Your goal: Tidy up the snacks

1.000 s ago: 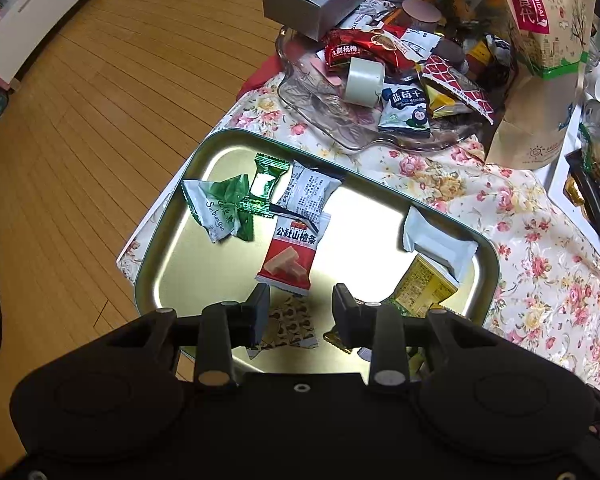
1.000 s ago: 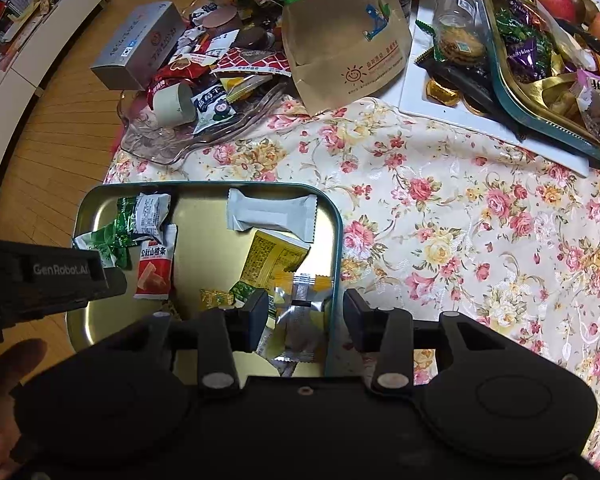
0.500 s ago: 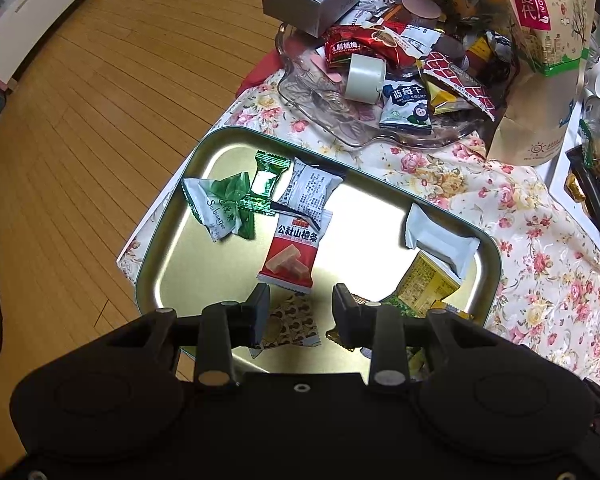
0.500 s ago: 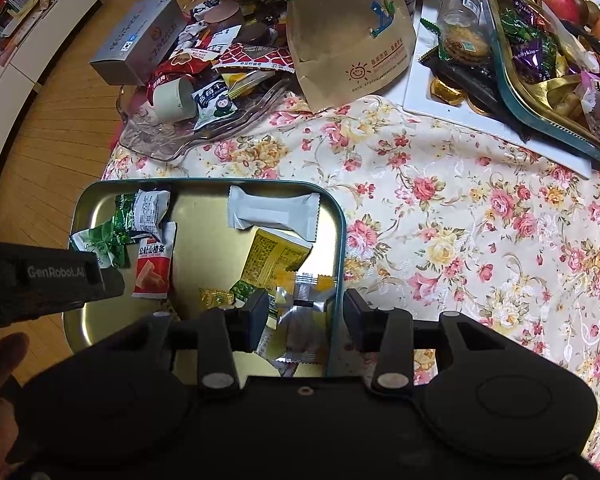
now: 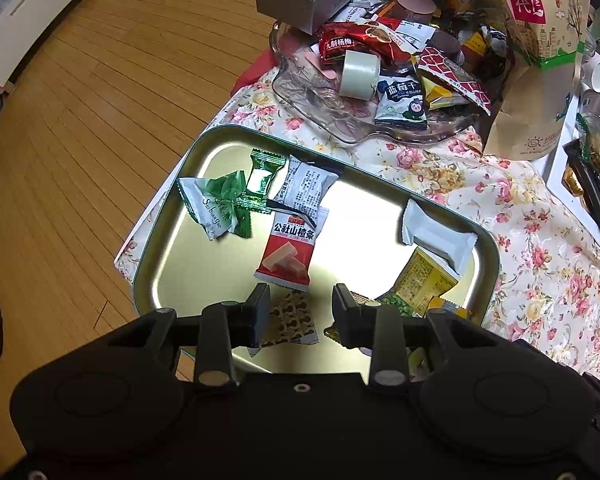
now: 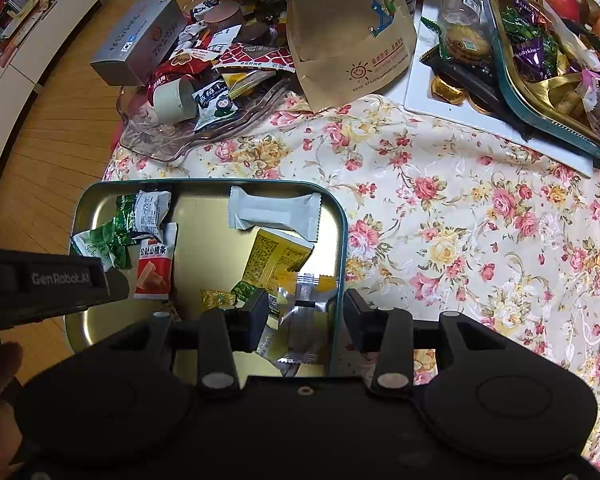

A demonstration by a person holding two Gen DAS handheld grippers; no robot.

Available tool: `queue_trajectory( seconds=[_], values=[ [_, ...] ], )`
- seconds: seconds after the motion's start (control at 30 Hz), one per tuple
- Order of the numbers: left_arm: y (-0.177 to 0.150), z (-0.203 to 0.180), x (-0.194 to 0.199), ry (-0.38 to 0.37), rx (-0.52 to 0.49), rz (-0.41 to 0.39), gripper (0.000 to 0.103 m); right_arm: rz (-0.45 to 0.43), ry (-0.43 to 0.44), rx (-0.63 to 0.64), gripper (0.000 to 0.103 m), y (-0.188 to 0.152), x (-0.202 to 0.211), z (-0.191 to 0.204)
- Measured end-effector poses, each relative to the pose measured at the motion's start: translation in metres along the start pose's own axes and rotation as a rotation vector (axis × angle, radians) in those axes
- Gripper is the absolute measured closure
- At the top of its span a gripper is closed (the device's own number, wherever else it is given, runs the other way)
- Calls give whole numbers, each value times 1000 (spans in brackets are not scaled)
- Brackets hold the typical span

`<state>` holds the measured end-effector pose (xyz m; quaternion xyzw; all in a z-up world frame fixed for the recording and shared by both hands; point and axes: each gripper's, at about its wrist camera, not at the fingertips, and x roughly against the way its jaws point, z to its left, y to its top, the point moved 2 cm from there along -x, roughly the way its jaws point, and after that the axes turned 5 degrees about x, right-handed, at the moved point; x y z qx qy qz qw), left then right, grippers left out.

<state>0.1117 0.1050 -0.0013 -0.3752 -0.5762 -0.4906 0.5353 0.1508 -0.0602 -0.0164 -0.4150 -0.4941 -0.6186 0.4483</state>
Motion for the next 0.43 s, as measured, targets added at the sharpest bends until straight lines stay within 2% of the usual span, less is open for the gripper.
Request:
queue_trajectory(
  seconds=[0.43],
  values=[
    [1,-1,1,4,-5,-10,60,-1,0,1,59,0,0,0]
  ],
)
